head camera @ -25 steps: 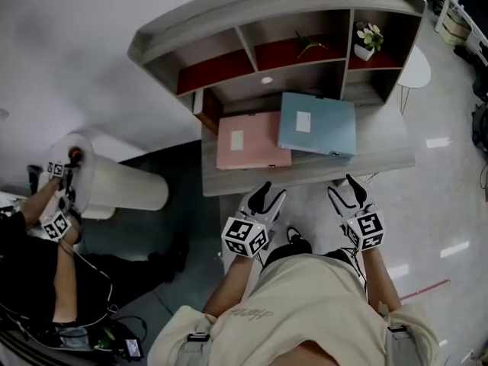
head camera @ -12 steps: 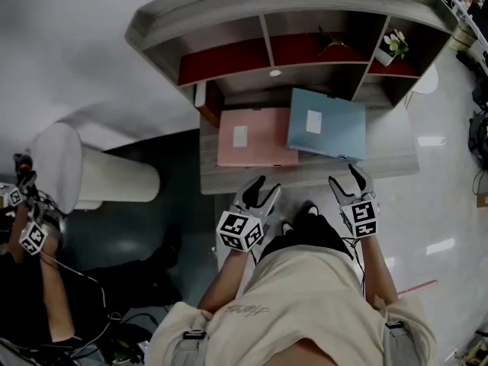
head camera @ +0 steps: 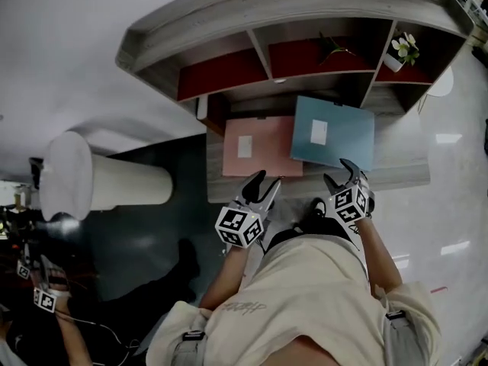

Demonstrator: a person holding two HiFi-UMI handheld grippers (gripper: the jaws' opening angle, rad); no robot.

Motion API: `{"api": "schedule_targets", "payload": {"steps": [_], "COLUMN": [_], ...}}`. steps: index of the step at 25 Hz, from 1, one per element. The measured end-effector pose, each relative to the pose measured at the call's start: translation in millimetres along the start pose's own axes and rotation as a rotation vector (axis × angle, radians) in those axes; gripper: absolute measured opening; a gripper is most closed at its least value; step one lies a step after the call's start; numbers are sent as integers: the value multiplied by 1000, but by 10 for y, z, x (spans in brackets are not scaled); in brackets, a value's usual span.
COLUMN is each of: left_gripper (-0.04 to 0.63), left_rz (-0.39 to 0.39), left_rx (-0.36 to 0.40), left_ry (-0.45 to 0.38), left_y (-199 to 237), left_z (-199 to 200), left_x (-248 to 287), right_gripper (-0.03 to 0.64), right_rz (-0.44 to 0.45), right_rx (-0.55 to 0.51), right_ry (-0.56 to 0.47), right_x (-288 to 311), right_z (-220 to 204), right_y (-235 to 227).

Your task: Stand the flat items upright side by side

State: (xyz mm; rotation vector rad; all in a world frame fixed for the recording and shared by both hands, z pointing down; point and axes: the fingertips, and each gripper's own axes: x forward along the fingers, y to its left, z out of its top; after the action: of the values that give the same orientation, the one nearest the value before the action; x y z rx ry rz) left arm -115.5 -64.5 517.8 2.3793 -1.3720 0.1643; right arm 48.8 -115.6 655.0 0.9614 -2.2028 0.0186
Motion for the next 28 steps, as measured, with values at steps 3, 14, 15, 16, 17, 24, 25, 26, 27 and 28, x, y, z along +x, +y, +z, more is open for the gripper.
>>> {"api": "schedule_targets", "payload": {"steps": [3,14,15,16,17,24,25,26,27,28], "left_gripper": [219,218,218,218,218,216,216,216,216,215], "left_rz": [-5,9,13,16,17,28,32,34,37,40], "left_rx": [-8,-50,-56,-64,-78,-147,-148,-148,-149,-151], "left_ry": [-7,84,82,79,75,41,43,45,46,46], "left_y": [-8,50,71,89,101,220,233,245,258,274], "left_z": [35,-89,-74,-58,-41,10,3,-5,-13,-19], "left_x": [154,379,388,389,389,336,319,306,297,290], "right_gripper": [298,348,357,357,359,416,422,422,420,407], "right_rz": [2,-118,-142,-171,-198,-242,-257,-272,-281,-282], "right_rx": [-88,-372,-405,-434,-454,-493,-504,-513,-519,-520], "right_ry": [44,171,167,162,157,196,192,188,181,172], "right_x": [245,845,866,880,892,1122,1138,1143,1145,1148], "right_z": [-142,-467,-458,-447,-441,-601,-607,-607,-600,-588], "right_y": [26,14,16,12,1,-26,-31,-45,-60,-71]}}
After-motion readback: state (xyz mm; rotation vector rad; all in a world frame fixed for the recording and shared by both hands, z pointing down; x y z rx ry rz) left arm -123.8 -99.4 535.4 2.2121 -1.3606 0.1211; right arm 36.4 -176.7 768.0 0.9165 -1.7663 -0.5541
